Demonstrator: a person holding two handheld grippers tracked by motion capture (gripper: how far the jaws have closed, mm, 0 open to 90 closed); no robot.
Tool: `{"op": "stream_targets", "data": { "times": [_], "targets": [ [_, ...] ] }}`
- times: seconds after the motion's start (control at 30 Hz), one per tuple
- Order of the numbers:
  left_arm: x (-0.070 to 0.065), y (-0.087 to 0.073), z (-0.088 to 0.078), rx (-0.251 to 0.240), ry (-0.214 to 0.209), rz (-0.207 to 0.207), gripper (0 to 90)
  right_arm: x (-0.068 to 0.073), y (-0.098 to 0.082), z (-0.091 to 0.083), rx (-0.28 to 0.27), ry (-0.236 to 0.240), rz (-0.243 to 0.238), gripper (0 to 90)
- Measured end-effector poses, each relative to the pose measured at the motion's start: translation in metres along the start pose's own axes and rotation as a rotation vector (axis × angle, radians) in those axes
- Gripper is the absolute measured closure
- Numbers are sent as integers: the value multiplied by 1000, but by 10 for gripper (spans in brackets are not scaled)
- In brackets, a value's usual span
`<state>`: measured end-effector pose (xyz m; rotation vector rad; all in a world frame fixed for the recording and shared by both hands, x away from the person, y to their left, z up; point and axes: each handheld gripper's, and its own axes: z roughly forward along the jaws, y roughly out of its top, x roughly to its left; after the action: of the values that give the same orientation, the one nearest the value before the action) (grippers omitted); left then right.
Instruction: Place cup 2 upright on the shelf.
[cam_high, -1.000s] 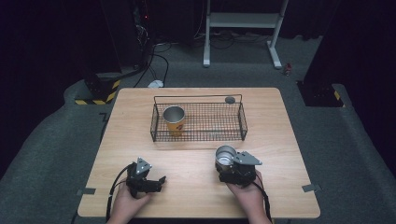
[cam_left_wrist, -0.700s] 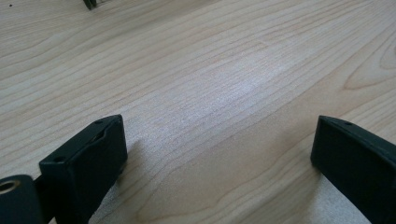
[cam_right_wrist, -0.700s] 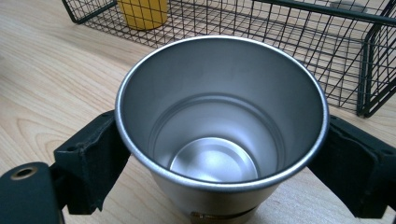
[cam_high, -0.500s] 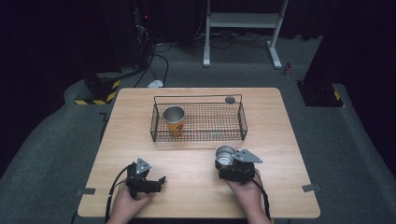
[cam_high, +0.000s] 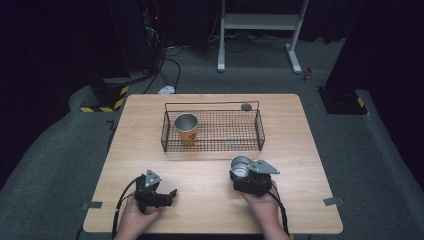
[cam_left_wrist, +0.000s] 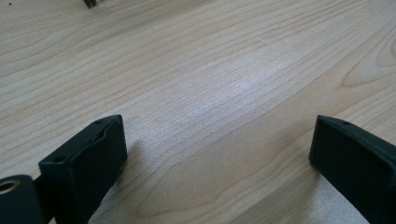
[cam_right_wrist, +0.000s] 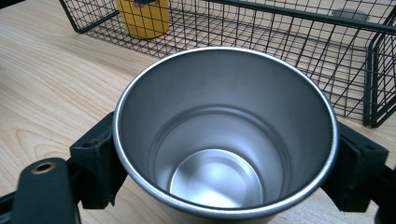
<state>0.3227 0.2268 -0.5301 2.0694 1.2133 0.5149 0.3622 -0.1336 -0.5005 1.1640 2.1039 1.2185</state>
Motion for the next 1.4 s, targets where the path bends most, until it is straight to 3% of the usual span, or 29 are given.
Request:
{"op": "stream_targets", "data": {
  "times": [0.87, 1.4],
  "targets": [
    [0, 0, 0, 1, 0, -3, 45, 3, -2, -2, -2, -19, -28, 184],
    [-1, 0, 0, -1, 10, -11, 47, 2, 10, -8, -34, -35, -30, 185]
  ]
}}
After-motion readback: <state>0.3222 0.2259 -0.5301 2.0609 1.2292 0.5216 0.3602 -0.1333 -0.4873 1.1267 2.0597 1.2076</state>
